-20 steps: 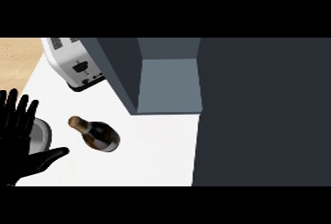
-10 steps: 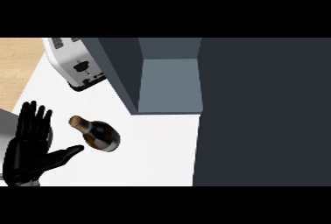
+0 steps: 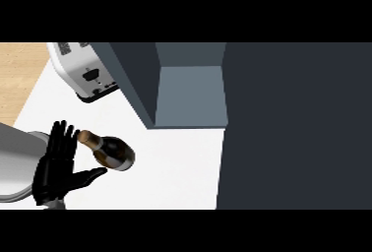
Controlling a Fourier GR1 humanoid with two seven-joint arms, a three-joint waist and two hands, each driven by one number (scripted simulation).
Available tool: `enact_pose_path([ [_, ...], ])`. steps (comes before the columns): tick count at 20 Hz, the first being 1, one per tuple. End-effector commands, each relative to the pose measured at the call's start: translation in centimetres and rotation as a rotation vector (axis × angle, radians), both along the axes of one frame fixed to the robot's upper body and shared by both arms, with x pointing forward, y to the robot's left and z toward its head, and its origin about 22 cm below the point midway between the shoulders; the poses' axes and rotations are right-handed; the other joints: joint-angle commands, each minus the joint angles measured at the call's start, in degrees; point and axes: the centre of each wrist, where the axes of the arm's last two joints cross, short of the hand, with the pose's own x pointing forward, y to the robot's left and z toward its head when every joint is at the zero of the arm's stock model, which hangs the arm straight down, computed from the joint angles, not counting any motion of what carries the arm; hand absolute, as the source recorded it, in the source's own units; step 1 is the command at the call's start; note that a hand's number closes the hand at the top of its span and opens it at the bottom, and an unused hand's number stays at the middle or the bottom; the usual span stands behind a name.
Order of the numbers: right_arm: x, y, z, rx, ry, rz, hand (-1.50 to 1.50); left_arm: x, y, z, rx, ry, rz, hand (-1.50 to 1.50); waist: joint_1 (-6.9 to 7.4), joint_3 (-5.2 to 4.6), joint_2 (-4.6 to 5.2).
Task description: Pick up the wine, place it into the cabinet and close the cabinet
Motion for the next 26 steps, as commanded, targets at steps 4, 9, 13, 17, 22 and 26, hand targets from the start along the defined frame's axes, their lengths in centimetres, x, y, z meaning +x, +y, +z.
enact_pose_path([
  [4,-3.1,-0.1,2.3,0.09,-0.015,0.057,-1.5,-0.4,0.1,-3.4,-0.095,0.022,-0.077,-1.5,-0.16,0.01,-0.14],
  [9,-1.1,0.1,2.4,0.085,-0.032,0.043,-1.5,0.0,-0.8,-6.3,-0.171,0.005,-0.099,-1.5,0.33,-0.03,0.03],
  [13,-2.4,0.0,1.1,0.086,-0.041,0.043,-1.5,0.1,0.7,-7.6,-0.177,0.004,-0.103,-1.5,-0.27,0.0,-0.05],
  [17,-2.1,-0.5,1.9,0.098,-0.047,0.042,-1.5,1.1,-2.0,-8.4,-0.215,-0.004,-0.102,-1.5,0.01,0.0,-0.03],
  [22,-1.7,0.1,1.5,0.097,-0.039,0.051,-1.5,0.0,0.9,-9.9,-0.26,-0.037,-0.067,-1.5,-0.23,-0.07,0.1],
  [26,-1.9,0.0,1.8,0.091,-0.02,0.065,-1.5,2.3,-1.7,-9.9,-0.241,-0.037,-0.07,-1.5,-0.32,-0.07,0.15],
])
